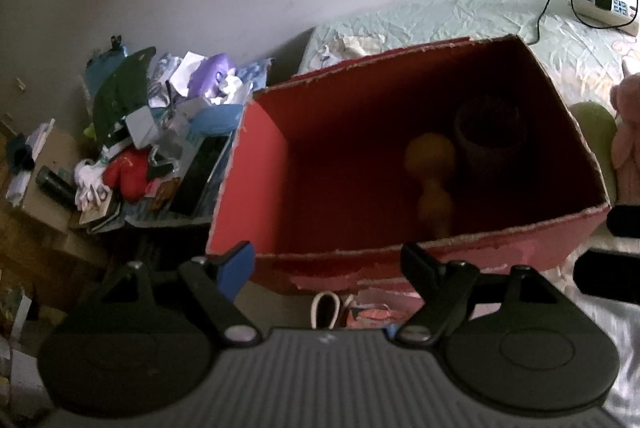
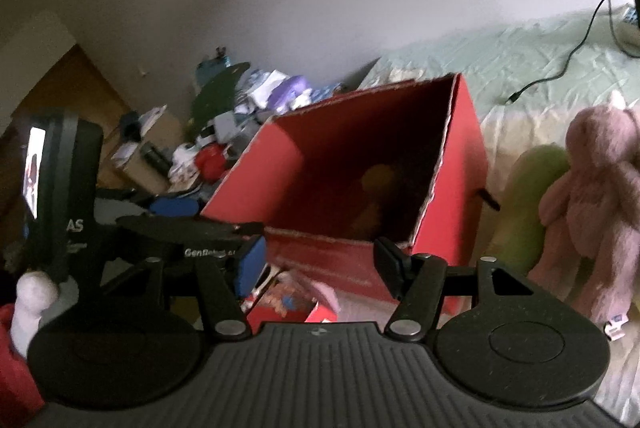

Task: Organize objects
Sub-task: 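Withdraw the right gripper from the box toward the pinecone, then grasp the pinecone with the right gripper, then carry the pinecone over the red box and lower it inside, then open the right gripper to release the pinecone in the box, then move the right gripper out of the box to the red printed gift box, then grasp the red printed gift box with the right gripper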

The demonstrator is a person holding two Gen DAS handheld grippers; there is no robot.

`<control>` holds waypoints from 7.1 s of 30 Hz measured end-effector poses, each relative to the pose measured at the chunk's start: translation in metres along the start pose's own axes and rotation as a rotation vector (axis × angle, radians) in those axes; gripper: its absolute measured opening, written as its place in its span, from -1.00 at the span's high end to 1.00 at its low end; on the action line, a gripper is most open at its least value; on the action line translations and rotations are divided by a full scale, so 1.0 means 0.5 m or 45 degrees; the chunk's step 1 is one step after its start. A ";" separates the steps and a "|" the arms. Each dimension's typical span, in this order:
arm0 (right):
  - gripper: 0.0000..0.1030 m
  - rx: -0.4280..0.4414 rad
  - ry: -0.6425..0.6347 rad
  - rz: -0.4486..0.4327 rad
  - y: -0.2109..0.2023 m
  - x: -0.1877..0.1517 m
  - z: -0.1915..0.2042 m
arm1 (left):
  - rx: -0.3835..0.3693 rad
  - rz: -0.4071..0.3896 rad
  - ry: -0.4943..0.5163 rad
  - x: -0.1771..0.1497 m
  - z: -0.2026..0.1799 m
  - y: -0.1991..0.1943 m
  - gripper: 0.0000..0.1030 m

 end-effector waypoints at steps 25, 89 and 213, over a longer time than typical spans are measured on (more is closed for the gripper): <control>-0.03 0.227 0.298 0.644 0.096 -0.138 -0.112 | -0.759 0.224 0.136 -0.230 -0.134 0.027 -0.35; 0.40 -0.415 0.019 0.265 0.151 0.115 -0.007 | -1.338 0.051 0.142 0.082 -0.054 0.173 0.02; 0.15 0.028 0.166 0.577 0.240 -0.088 0.040 | -0.781 0.196 -0.137 -0.213 0.060 0.129 -0.82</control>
Point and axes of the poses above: each gripper's, at about its wrist camera, not at the fingertips, and y roughly the way its jaws point, z to its left, x to its top, the point moved 2 cm from there along y, roughly the way its jaws point
